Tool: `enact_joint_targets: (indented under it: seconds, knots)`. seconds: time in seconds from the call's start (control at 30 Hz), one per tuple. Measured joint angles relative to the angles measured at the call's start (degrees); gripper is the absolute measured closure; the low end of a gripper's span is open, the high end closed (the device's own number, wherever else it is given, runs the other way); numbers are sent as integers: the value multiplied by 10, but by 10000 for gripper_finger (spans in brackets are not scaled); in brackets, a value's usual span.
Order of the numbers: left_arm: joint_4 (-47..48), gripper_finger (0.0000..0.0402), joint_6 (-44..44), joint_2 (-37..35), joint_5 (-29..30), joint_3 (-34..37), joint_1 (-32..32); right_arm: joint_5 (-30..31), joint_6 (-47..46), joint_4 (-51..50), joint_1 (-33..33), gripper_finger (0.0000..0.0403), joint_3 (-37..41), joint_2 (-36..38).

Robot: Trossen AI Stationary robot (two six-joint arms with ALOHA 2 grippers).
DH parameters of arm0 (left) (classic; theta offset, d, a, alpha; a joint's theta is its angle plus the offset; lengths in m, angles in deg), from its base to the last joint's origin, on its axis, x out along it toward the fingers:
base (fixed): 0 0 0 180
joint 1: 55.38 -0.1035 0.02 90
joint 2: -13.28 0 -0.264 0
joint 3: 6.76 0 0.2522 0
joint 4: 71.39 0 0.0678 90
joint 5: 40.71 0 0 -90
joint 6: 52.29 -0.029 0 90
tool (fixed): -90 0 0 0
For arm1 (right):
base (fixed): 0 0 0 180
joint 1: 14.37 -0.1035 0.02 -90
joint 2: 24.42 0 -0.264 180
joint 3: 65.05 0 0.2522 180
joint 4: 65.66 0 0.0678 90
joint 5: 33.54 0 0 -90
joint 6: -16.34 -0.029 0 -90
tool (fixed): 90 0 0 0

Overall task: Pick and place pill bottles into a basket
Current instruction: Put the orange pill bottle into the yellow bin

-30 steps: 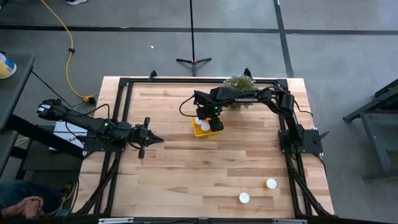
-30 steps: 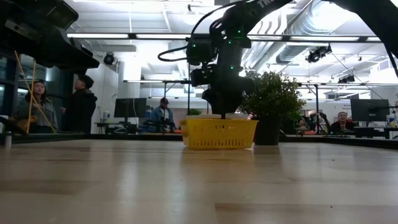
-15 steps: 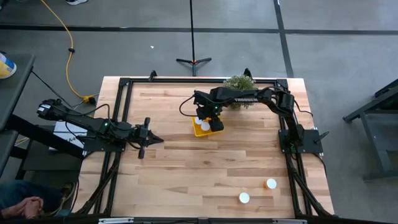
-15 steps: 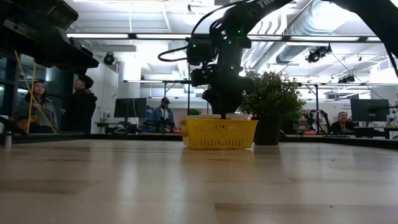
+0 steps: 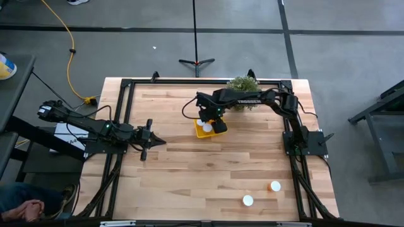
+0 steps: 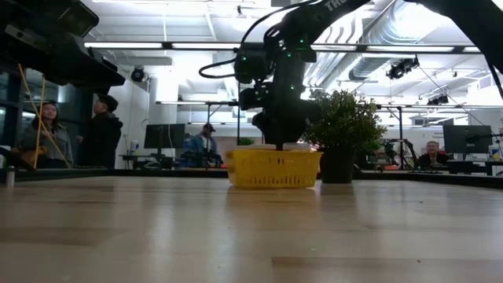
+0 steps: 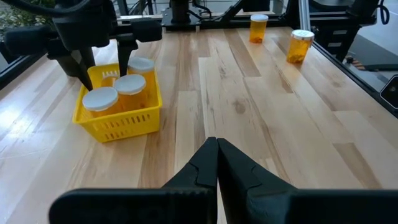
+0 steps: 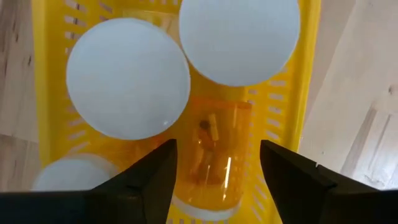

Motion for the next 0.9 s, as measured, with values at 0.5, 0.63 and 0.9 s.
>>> enact_joint_targets:
  seconds: [0.5, 0.63, 0.9]
  knots:
    - [0, 355, 0, 0, 0, 0, 0, 1, 0, 2, 0, 230, 0, -23]
    - [0, 355, 0, 0, 1, 0, 0, 3, 0, 3, 0, 230, -1, -25]
    - [0, 355, 0, 0, 1, 0, 0, 15, 1, 3, 0, 255, 0, -25]
